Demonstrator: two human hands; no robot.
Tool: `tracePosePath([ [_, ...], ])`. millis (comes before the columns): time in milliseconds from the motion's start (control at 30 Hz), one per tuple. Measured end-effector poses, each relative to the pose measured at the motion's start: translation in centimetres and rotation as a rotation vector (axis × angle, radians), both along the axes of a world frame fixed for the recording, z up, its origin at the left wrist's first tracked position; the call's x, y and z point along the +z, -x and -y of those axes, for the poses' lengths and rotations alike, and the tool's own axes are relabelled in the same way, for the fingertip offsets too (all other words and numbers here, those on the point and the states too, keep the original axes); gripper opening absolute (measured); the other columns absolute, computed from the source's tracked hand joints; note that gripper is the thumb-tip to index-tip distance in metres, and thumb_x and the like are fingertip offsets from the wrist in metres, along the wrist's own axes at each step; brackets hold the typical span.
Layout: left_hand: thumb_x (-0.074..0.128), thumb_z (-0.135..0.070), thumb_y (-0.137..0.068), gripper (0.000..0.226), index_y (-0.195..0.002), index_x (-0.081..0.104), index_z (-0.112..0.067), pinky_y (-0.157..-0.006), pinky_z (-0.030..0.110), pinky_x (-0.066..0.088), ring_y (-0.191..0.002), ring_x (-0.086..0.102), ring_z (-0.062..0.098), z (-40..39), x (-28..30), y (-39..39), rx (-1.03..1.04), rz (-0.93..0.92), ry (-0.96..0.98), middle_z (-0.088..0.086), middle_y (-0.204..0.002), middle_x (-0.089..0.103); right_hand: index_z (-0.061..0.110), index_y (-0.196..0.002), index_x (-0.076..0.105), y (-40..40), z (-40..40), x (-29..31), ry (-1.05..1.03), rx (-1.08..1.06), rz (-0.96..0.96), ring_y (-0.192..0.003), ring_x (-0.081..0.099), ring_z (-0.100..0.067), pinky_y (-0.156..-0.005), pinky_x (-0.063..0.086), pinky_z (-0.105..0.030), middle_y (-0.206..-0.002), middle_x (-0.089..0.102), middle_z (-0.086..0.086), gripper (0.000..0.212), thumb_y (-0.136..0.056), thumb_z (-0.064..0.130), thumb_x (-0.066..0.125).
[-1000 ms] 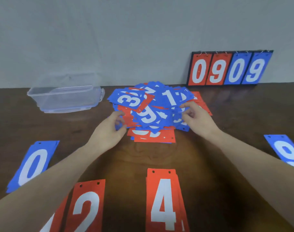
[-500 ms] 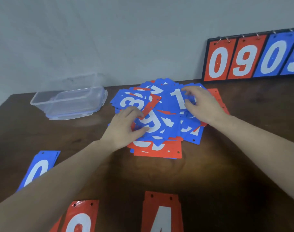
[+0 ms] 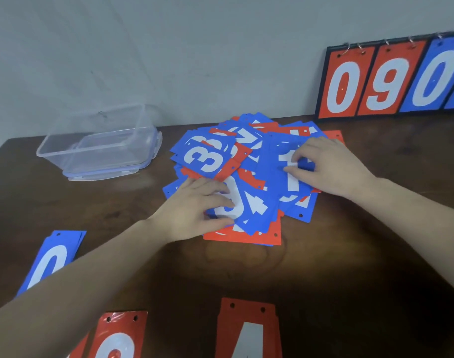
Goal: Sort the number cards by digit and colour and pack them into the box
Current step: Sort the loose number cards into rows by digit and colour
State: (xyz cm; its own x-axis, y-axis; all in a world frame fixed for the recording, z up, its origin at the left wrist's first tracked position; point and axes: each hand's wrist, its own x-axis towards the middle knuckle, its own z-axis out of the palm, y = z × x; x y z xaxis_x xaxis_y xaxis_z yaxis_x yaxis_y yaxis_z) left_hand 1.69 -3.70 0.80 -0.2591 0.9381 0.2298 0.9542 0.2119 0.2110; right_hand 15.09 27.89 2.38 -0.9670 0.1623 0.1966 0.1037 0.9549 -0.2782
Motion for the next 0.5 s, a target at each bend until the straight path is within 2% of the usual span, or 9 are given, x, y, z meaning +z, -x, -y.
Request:
tracePosePath([
  [67,0.058,-0.068,-0.083,0.051,-0.114,0.070,-0.029,-0.097,0.035,0.040,-0.116,0.051,0.010,-0.2,0.1,0.1,0.094,0.078,-0.005,-0.012,-0.125,0.059,0.030,-0.129,0.060,0.1,-0.3,0.0,0.065,-0.022,0.051,-0.132,0.047,-0.016,-0.110,0.032,-0.037,-0.138,0.057,0.008,0.067,-0.082,0.076,0.051],
  [133,0.052,-0.079,-0.077,0.066,-0.126,0.060,-0.036,-0.101,0.033,0.032,-0.125,0.044,0.008,-0.5,0.6,0.4,0.220,0.138,0.093,-0.018,-0.135,0.050,0.035,-0.149,0.041,0.3,-0.3,-0.2,0.088,-0.037,0.164,-0.149,0.027,-0.017,-0.122,0.019,-0.045,-0.159,0.036,0.008,0.087,-0.077,0.083,0.049],
  [233,0.043,-0.090,-0.071,0.086,-0.145,0.037,-0.047,-0.113,0.040,0.021,-0.142,0.026,0.008,-0.7,1.4,1.1,0.336,0.144,0.290,-0.021,-0.154,0.029,0.039,-0.159,0.016,0.3,-0.3,-1.1,0.096,-0.044,0.309,-0.156,0.006,-0.014,-0.125,0.001,-0.047,-0.168,0.013,0.010,0.103,-0.073,0.089,0.041],
  [333,0.031,-0.099,-0.066,0.099,-0.152,0.025,-0.051,-0.122,0.049,0.011,-0.151,0.009,0.012,-0.6,1.4,1.3,0.327,0.080,0.354,-0.019,-0.165,0.007,0.039,-0.160,0.011,0.1,-0.2,-1.5,0.121,-0.055,0.320,-0.156,0.002,-0.012,-0.125,-0.004,-0.046,-0.169,0.009,0.012,0.104,-0.072,0.088,0.039],
  [400,0.020,-0.101,-0.066,0.101,-0.152,0.027,-0.050,-0.123,0.053,0.008,-0.154,0.001,0.013,-0.4,1.0,1.1,0.269,0.010,0.322,-0.019,-0.166,-0.001,0.040,-0.159,0.011,0.0,0.1,-1.3,0.129,-0.054,0.304,-0.156,0.004,-0.012,-0.126,-0.005,-0.047,-0.168,0.012,0.011,0.099,-0.077,0.084,0.042],
  [500,0.017,-0.098,-0.071,0.095,-0.151,0.034,-0.049,-0.122,0.051,0.001,-0.155,-0.004,0.015,-0.3,0.5,0.9,0.226,-0.030,0.287,-0.022,-0.165,-0.004,0.041,-0.159,0.016,-0.4,0.7,-1.3,0.148,-0.060,0.267,-0.155,0.010,-0.012,-0.126,-0.005,-0.047,-0.167,0.021,0.008,0.086,-0.086,0.073,0.051],
])
